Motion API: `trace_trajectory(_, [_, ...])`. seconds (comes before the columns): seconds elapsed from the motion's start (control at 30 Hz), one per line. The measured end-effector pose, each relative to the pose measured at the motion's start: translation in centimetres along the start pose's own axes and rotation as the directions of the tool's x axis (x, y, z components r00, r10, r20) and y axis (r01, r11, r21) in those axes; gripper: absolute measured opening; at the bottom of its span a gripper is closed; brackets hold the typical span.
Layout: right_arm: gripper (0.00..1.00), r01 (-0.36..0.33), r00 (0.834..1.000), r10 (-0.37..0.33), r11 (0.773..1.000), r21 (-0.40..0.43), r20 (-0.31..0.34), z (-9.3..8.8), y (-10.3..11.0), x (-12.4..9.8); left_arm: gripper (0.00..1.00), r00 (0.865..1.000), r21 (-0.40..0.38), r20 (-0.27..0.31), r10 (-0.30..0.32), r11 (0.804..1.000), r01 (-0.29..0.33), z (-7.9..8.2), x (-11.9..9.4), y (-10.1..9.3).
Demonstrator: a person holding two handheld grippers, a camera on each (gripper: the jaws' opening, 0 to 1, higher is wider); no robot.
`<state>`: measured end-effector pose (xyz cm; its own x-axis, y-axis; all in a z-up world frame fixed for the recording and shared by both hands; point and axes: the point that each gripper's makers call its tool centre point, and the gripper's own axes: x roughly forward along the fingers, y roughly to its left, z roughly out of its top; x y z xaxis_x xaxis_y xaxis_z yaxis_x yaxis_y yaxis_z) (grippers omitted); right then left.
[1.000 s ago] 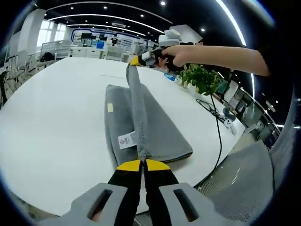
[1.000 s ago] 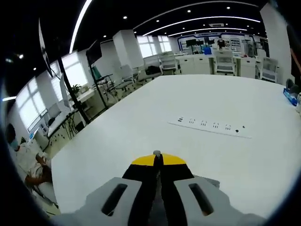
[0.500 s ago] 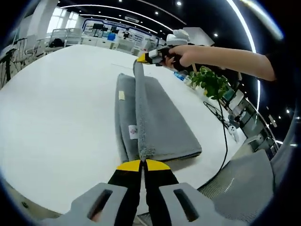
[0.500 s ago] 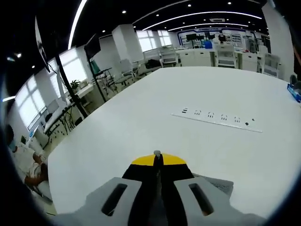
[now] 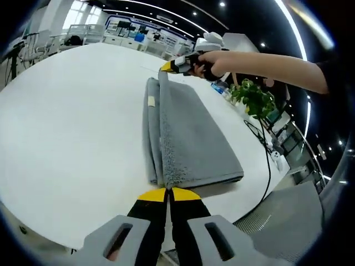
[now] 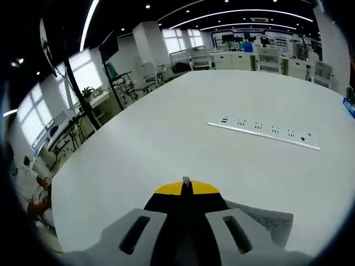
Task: Fold the towel on the table until its edges align and the towel forms a compact rectangular stack.
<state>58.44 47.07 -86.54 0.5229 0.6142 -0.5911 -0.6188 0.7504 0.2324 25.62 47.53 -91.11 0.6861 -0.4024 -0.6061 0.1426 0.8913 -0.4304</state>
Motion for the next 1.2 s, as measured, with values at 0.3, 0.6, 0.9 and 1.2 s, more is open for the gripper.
trace_trajectory(0.3, [0.01,0.014,1.000,-0.015,0.999,-0.037,-0.022,-1.6,-0.1,1.6,0.01,1.000,-0.020,0.000,-0.006,1.000,0.006,-0.3,0.4,0.1])
trace_trajectory(0.6, [0.03,-0.033,0.999,0.029,0.994,-0.104,-0.037,-1.2,-0.6,2.1,0.02,0.999,0.004,-0.030,-0.018,1.000,0.018,-0.3,0.5,0.2])
trace_trajectory(0.9, [0.13,-0.028,0.999,0.024,0.981,-0.192,-0.023,-1.2,-2.1,-0.8,0.18,0.999,0.065,0.010,-0.048,0.997,0.047,1.1,-0.3,-0.5])
trace_trajectory(1.2, [0.22,0.006,1.000,-0.005,0.990,-0.141,0.002,-1.5,-4.0,-4.0,0.27,0.999,0.140,0.025,-0.028,0.990,0.024,3.4,-0.8,-0.5])
